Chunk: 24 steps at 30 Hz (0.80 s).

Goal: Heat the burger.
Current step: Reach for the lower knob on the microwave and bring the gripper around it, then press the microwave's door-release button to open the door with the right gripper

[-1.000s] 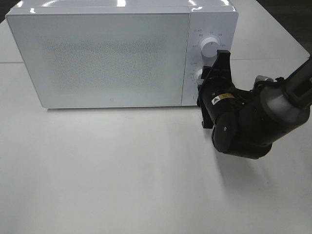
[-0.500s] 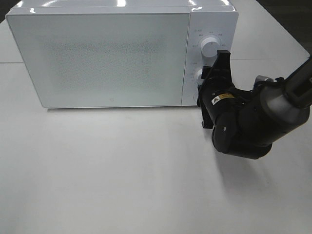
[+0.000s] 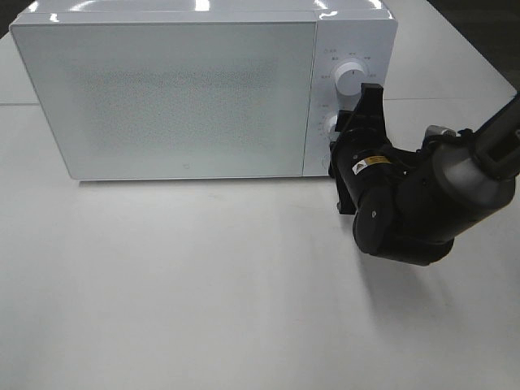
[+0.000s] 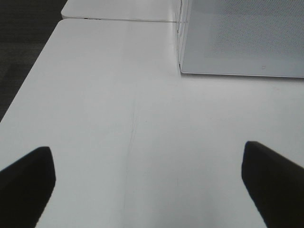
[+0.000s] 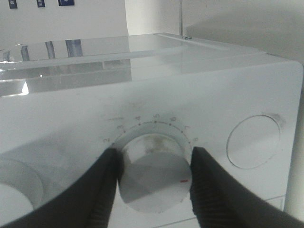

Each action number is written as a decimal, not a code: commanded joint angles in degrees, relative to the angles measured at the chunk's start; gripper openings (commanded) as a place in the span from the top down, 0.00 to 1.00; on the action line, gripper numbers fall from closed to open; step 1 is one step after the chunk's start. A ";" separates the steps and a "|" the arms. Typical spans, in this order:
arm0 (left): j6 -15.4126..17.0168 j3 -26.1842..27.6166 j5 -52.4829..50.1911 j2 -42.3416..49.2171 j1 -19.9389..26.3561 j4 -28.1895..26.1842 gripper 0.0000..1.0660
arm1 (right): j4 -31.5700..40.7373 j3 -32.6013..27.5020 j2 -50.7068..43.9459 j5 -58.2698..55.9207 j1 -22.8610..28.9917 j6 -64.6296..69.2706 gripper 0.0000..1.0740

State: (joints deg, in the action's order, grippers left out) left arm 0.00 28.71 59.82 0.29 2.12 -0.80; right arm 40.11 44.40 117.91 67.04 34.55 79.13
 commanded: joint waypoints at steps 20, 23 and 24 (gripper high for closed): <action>0.00 -0.11 -0.57 1.60 0.17 -0.34 0.06 | -0.97 1.09 -1.55 4.07 0.63 -10.89 0.28; 0.00 -0.11 -0.57 1.60 0.17 -0.34 0.06 | -2.46 -0.46 -2.81 0.74 0.63 -12.83 0.30; 0.00 -0.11 -0.57 1.60 0.17 -0.34 0.06 | -3.15 -0.80 -3.21 -0.74 0.63 -13.52 0.30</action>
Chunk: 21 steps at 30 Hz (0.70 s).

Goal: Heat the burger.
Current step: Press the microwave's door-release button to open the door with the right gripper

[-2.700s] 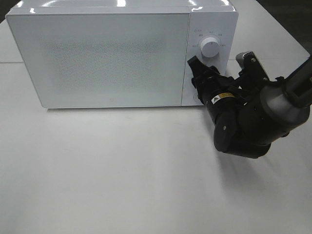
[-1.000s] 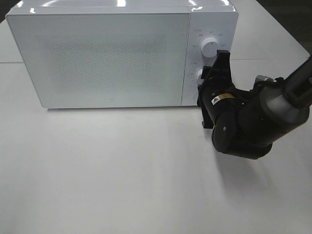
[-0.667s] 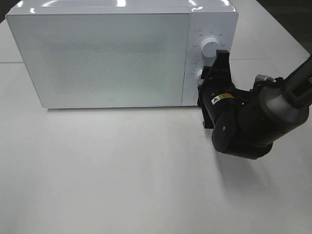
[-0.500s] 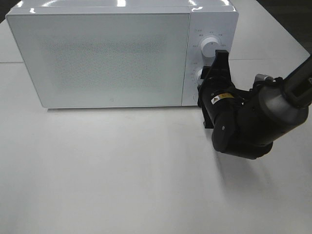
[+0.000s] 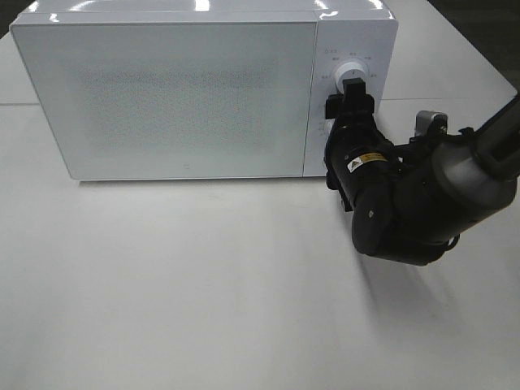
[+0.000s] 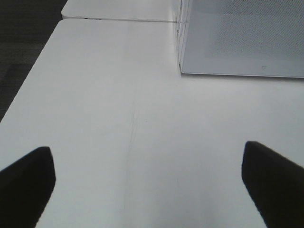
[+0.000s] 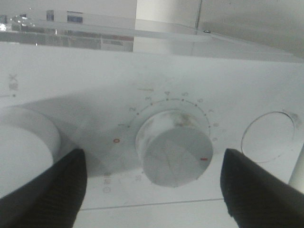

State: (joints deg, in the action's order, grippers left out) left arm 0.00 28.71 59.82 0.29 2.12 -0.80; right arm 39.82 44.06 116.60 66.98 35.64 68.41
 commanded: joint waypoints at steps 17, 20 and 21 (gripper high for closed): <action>0.00 -0.11 -0.57 1.60 0.17 -0.34 0.06 | -7.28 -4.18 -12.89 -33.80 -2.06 -37.07 0.30; 0.00 -0.11 -0.57 1.60 0.17 -0.34 0.06 | -8.31 -4.18 -15.07 -40.22 -3.21 -45.66 0.30; 0.00 -0.11 -0.57 1.60 0.17 -0.34 0.06 | -8.31 -4.18 -15.07 -40.22 -3.21 -45.66 0.30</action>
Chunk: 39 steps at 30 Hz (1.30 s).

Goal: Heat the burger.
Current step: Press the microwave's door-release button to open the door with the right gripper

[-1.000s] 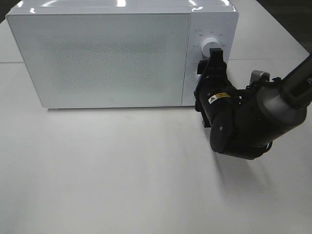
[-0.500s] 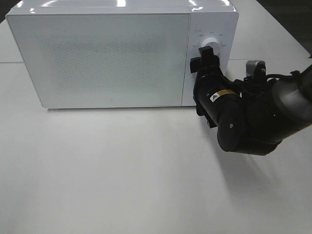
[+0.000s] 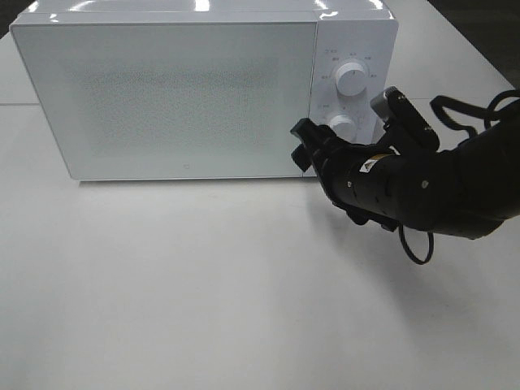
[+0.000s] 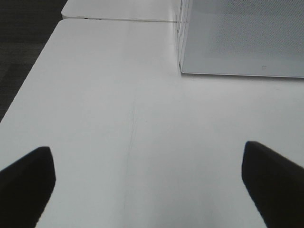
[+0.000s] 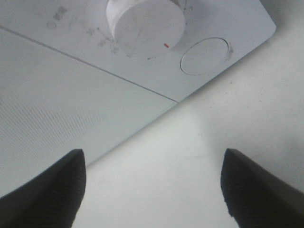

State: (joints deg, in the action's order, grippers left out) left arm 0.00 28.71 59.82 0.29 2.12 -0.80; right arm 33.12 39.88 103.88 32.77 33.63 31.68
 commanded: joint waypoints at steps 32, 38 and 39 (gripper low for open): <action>0.00 -0.11 -0.57 1.60 0.17 -0.34 0.06 | -26.24 1.49 -31.91 -63.54 -7.96 -27.62 0.30; 0.00 -0.11 -0.57 1.60 0.17 -0.29 0.06 | -28.25 1.49 -36.38 -67.84 -7.96 -27.50 0.30; 0.00 -0.11 -0.57 1.60 0.17 -0.29 0.06 | -29.16 1.49 -38.33 -69.79 -7.96 -27.33 0.30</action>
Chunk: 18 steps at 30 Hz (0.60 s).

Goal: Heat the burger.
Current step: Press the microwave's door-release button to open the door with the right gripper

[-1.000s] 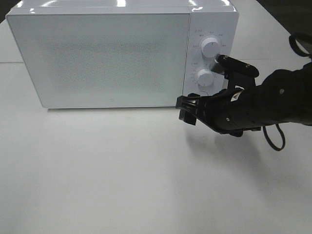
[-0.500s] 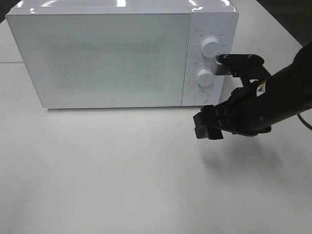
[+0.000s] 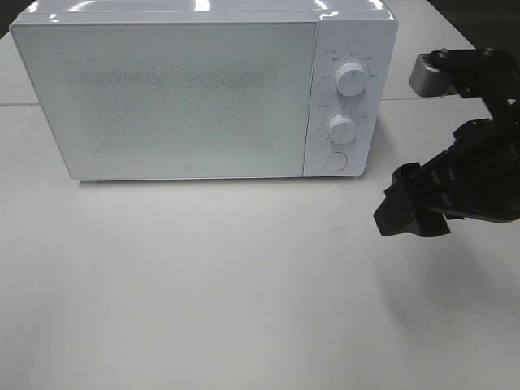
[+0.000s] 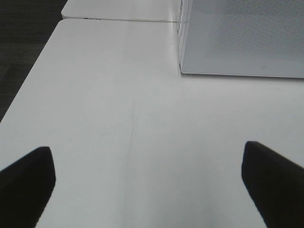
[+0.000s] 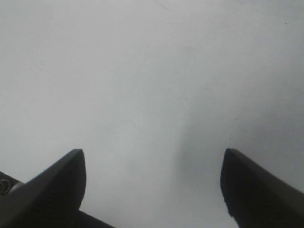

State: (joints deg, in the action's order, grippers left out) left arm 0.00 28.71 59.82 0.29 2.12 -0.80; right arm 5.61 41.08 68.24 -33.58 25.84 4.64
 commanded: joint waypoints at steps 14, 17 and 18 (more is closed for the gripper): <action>0.00 -0.11 -0.57 1.60 0.17 -0.29 0.06 | -7.33 -2.92 -22.40 -15.58 -0.17 3.32 0.30; 0.00 -0.11 -0.57 1.60 0.17 -0.29 0.06 | -7.05 -4.87 -27.27 -17.70 -1.55 3.38 0.30; 0.00 -0.11 -0.57 1.60 0.17 -0.29 0.06 | -7.05 -6.07 -30.77 -19.77 -4.01 3.38 0.30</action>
State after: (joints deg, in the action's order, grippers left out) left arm 0.00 28.71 59.82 0.29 2.12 -0.80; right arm -1.20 36.67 41.42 -50.59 24.41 7.51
